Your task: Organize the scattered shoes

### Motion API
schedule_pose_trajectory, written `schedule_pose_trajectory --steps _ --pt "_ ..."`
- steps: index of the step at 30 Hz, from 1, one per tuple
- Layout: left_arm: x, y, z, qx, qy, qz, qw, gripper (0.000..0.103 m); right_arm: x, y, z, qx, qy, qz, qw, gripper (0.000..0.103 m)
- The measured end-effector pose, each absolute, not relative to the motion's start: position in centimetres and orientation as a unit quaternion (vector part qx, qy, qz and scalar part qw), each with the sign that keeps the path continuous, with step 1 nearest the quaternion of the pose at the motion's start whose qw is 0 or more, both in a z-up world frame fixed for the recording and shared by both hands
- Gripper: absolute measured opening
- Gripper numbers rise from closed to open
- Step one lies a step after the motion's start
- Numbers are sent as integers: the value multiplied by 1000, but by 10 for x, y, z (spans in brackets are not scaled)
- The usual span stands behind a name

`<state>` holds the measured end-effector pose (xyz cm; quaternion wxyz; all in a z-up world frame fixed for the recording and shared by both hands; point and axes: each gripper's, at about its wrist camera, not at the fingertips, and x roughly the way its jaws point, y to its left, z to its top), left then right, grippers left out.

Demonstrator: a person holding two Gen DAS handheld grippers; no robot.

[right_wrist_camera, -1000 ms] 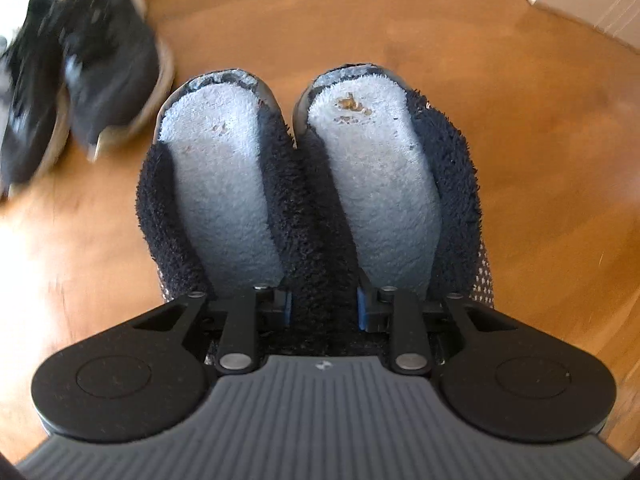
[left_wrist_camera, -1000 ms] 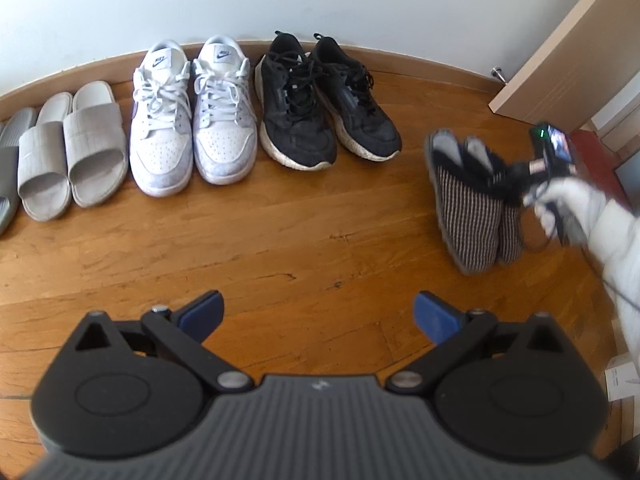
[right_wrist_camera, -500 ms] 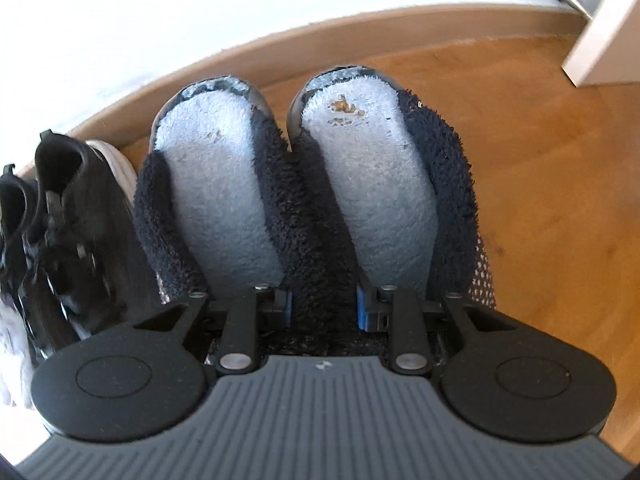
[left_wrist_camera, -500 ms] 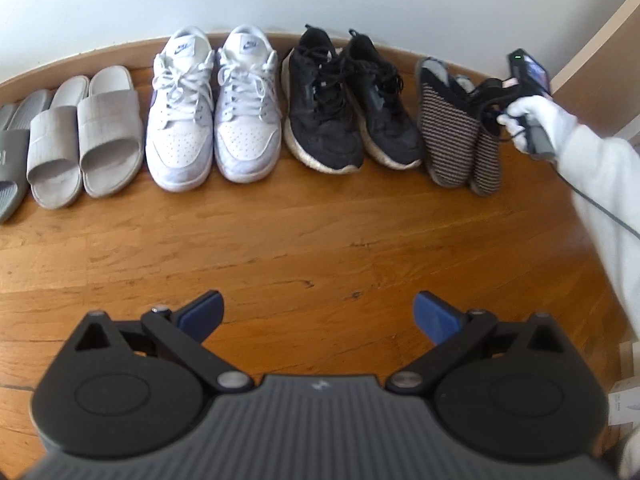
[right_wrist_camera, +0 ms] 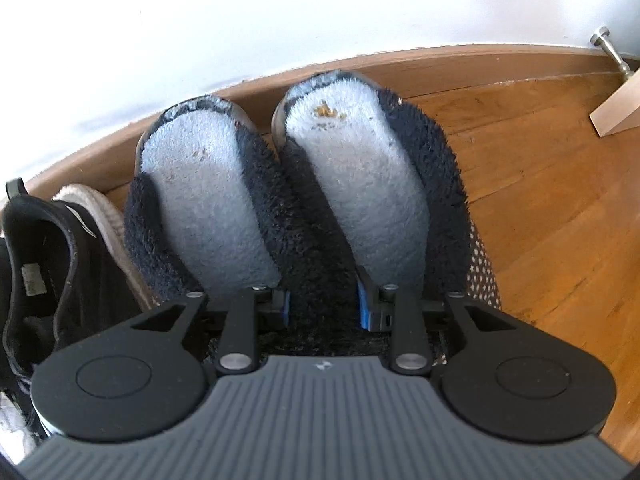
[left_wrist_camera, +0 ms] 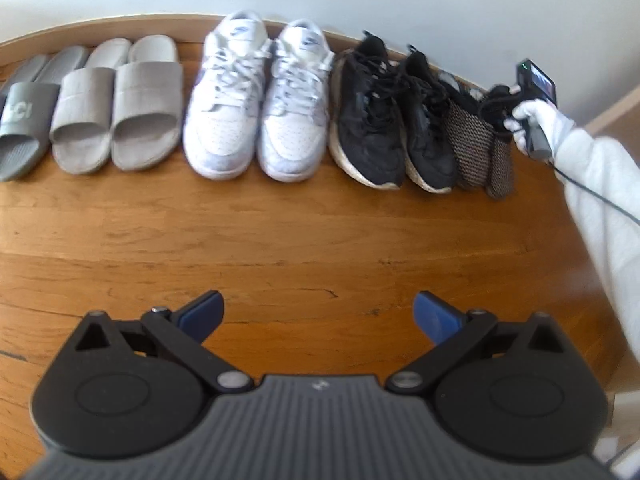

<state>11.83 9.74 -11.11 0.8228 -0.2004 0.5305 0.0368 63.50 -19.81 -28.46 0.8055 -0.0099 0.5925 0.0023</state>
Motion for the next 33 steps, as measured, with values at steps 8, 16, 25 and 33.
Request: schedule_pose_trajectory --steps 8,16,25,33 --pt "115 109 -100 -200 522 62 827 102 618 -193 -254 -11 537 18 844 89" --pt "111 108 -81 -183 522 72 830 102 547 -184 -224 -16 511 63 857 91" --pt "96 107 -45 -168 495 85 848 102 419 -158 -122 -9 470 118 875 91" --pt "73 111 7 -139 454 97 875 103 313 -146 -25 -9 430 120 895 99"
